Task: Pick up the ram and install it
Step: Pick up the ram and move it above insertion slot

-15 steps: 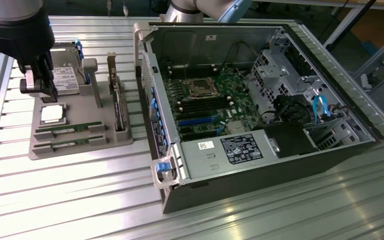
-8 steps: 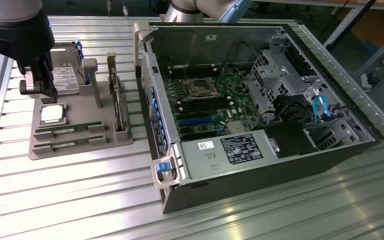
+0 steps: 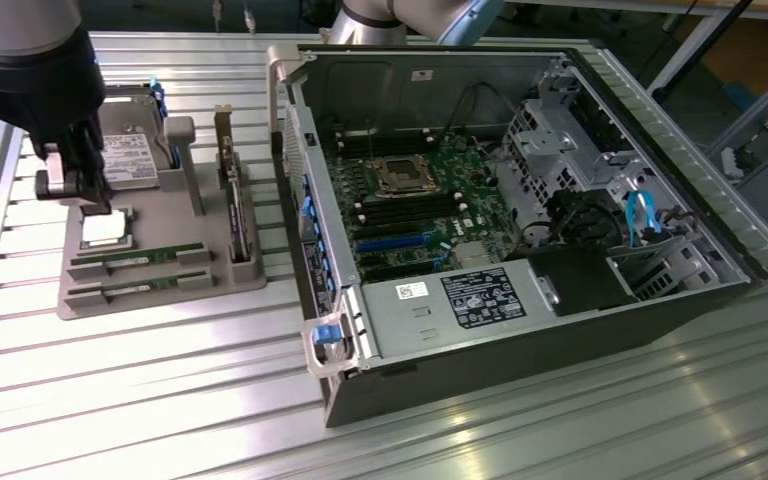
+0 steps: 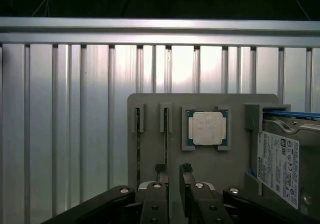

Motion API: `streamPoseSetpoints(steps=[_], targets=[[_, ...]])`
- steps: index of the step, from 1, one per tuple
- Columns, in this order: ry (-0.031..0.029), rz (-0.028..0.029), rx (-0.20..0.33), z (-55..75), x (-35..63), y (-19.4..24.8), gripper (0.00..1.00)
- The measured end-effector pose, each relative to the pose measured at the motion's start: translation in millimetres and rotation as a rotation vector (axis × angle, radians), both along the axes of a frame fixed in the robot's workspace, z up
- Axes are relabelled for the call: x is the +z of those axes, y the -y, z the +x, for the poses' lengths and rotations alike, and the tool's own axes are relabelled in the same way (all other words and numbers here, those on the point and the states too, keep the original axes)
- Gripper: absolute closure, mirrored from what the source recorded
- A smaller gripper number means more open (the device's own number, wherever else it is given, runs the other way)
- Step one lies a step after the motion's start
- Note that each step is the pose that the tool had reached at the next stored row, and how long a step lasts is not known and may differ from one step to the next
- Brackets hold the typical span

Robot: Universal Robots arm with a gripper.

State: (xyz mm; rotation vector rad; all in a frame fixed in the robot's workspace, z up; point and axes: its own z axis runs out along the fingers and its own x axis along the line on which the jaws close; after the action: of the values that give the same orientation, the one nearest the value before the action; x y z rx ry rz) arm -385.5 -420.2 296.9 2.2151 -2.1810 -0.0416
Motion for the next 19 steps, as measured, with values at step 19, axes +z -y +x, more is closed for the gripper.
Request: streamPoseSetpoints(steps=[19], targets=[[-0.0001,-0.0001,0.001,-2.9,-2.1,16.9,0.76]])
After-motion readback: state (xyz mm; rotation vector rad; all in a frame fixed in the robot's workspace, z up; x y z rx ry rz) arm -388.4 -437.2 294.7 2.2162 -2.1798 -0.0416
